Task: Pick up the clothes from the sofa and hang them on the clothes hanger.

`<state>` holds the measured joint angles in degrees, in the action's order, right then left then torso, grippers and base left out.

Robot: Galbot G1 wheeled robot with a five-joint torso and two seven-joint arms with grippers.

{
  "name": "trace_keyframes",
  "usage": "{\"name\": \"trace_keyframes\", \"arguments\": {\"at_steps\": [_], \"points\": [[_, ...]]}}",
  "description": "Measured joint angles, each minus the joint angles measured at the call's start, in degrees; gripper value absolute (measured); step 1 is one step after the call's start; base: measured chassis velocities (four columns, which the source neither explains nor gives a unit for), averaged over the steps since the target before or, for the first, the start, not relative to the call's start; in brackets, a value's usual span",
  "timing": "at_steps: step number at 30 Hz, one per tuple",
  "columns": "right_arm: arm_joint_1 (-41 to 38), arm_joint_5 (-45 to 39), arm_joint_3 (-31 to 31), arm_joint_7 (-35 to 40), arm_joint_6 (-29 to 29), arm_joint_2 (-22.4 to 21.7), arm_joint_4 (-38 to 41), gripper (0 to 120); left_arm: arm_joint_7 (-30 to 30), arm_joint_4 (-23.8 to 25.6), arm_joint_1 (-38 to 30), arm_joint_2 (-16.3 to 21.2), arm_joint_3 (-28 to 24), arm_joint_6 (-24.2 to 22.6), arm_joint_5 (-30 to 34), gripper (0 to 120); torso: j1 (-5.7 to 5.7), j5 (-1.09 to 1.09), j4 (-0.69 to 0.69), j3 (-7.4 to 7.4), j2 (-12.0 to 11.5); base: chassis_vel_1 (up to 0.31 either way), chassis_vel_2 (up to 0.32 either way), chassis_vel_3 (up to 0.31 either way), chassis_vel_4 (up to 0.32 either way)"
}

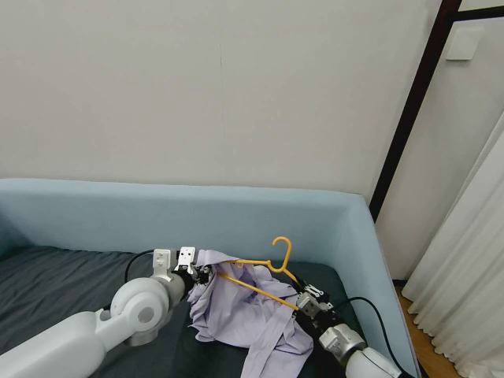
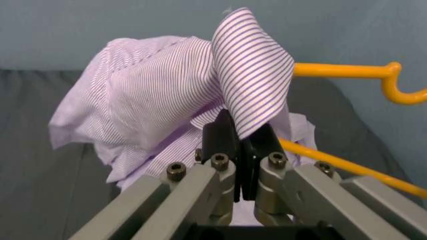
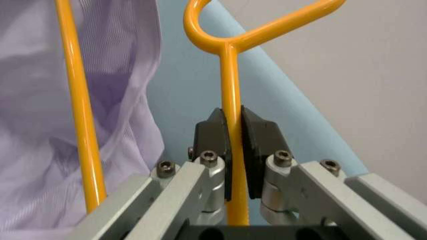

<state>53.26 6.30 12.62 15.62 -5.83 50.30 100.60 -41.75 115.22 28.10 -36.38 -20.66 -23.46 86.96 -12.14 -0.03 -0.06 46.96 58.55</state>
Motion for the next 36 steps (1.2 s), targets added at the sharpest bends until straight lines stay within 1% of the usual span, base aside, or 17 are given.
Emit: {"name": "trace_keyframes", "arguments": {"at_steps": [5,11,15,22,27,31,36], "points": [[-0.2,-0.3,0.7,-0.6,0.5,0.5,0.9,4,-0.3,-1.7,-4.5,-1.2,-2.9,0.2,0.5,0,0.00,0.00,-0.02,0.00,0.0,0.000,0.000,0.000,0.000],[-1.0,-0.5,1.2,-0.8,0.4,1.2,0.3,4,-0.2,-1.6,-6.3,-1.3,-4.2,0.3,0.9,0,0.00,0.00,0.00,0.00,0.0,0.000,0.000,0.000,0.000],[-2.5,-4.9,2.5,-1.6,-1.3,1.8,-0.3,4,1.0,-1.1,-7.4,-2.1,-5.8,1.3,-0.1,0,0.00,0.00,0.00,0.00,0.0,0.000,0.000,0.000,0.000],[-3.4,-3.9,4.0,-3.6,0.0,2.5,-0.3,4,2.8,-2.1,-9.5,-2.6,-7.6,2.4,-0.5,0,0.00,0.00,-0.02,0.00,0.0,0.000,0.000,0.000,0.000],[-4.7,-1.8,4.6,-4.2,1.0,3.0,-1.2,4,4.4,-0.8,-9.2,-1.8,-8.6,3.0,-1.4,0,0.00,0.00,0.00,0.00,0.0,0.000,0.000,0.000,0.000],[-5.5,-1.0,5.3,-4.7,1.3,2.9,-1.0,4,5.1,-0.2,-8.6,-1.4,-9.2,3.3,-2.1,0,0.00,0.00,-0.01,0.00,0.0,0.000,0.000,0.000,0.000],[-6.0,-1.7,5.4,-5.0,0.8,2.8,0.4,4,7.0,1.6,-5.8,0.1,-9.4,3.3,-4.6,0,0.00,0.00,0.00,0.00,0.0,0.000,0.000,0.000,0.000]]}}
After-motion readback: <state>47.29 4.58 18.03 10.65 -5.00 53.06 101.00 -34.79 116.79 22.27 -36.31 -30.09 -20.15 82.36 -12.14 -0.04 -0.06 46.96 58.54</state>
